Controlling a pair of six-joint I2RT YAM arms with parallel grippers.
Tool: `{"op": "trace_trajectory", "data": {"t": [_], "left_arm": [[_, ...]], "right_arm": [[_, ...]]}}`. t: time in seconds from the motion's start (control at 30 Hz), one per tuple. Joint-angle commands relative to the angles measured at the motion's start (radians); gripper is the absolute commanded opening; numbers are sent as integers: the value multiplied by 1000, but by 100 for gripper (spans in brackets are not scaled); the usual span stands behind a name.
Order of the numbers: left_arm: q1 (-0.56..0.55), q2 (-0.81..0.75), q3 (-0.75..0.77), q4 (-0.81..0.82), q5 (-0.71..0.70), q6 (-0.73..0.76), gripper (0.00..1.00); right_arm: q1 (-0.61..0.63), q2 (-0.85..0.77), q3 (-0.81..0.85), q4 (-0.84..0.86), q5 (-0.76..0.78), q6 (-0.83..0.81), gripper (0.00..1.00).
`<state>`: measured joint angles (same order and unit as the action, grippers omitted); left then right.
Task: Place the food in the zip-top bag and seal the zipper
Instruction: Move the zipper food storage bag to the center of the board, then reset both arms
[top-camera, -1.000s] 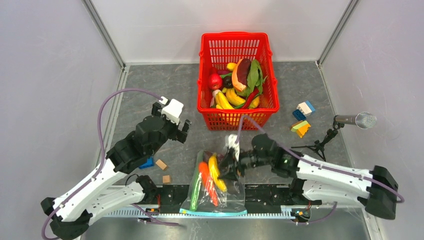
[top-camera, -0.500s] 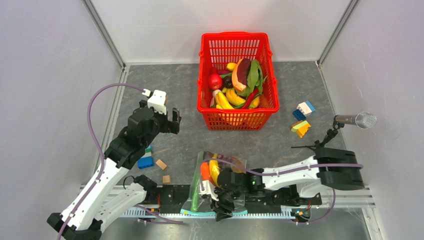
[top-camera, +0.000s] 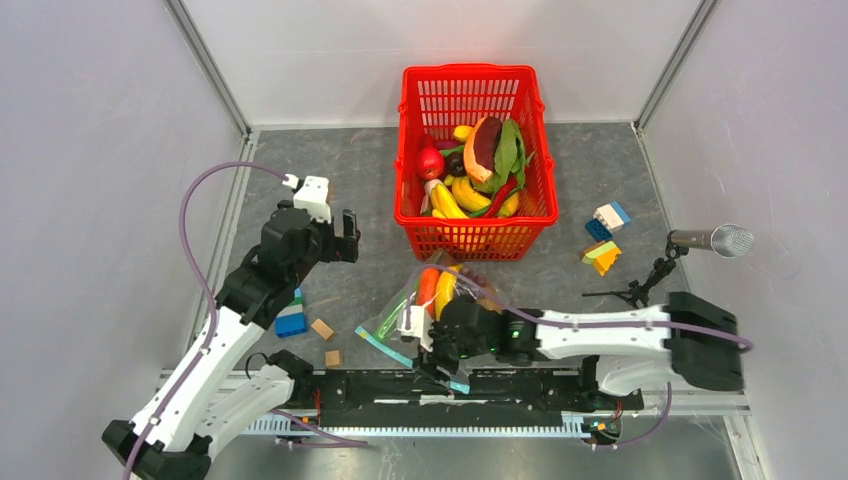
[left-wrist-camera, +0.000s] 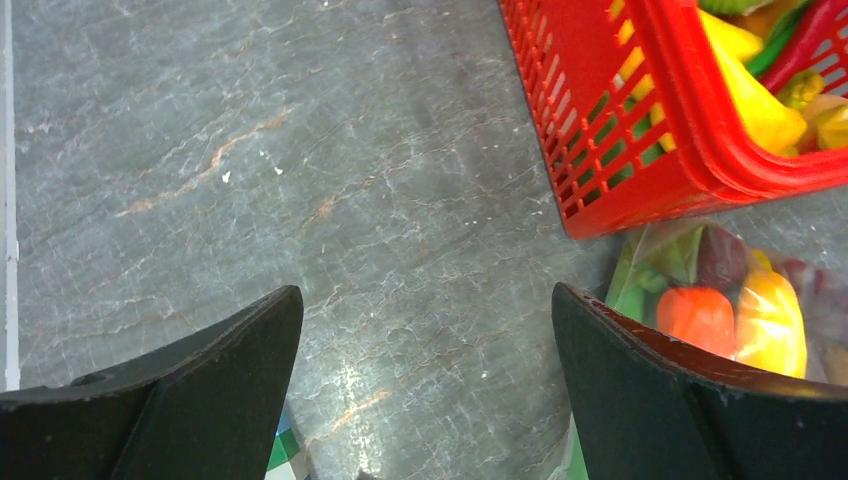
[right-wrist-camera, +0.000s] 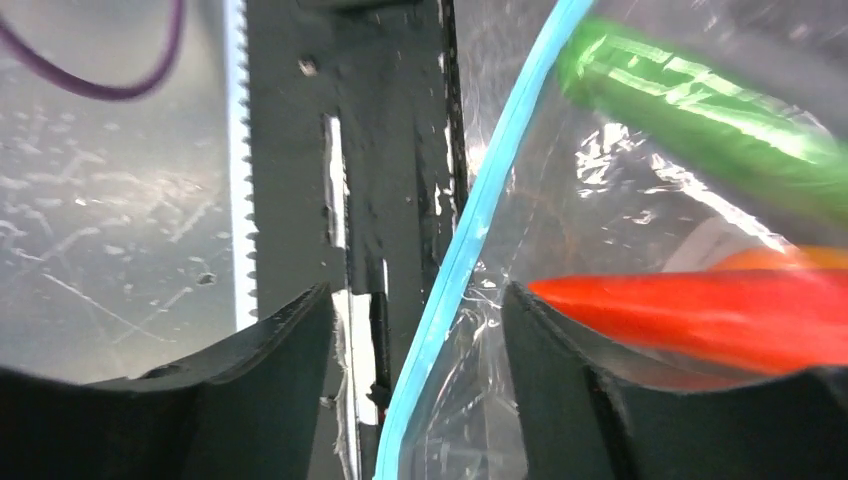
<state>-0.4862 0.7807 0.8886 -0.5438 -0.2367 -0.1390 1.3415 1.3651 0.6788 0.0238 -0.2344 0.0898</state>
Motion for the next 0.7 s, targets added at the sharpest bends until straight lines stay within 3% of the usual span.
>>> {"op": "trace_trajectory", "data": {"t": [0.0,0.13,0.23,0.4,0.5,0.67], "left_arm": [[53,35,10,22,-3,-83,100],[132,42,4,43,72,-136,100],[211,21,-21,88,110,-187,100],[253,18,-23,102,129,-255,100],[252,17,-27,88,57,-317,100],[251,-14,-26,69,-27,-360,100]], "right_arm": [[0,-244,4,-19,119,-66,77],[-50,-419,-3,-101,523,-14,88],[-122,-471,56,-144,705,3,90],[-241,-467,219,-130,840,-48,95],[-334,-424,319,-195,872,-52,98],[-568,-394,349,-274,737,29,98]]}}
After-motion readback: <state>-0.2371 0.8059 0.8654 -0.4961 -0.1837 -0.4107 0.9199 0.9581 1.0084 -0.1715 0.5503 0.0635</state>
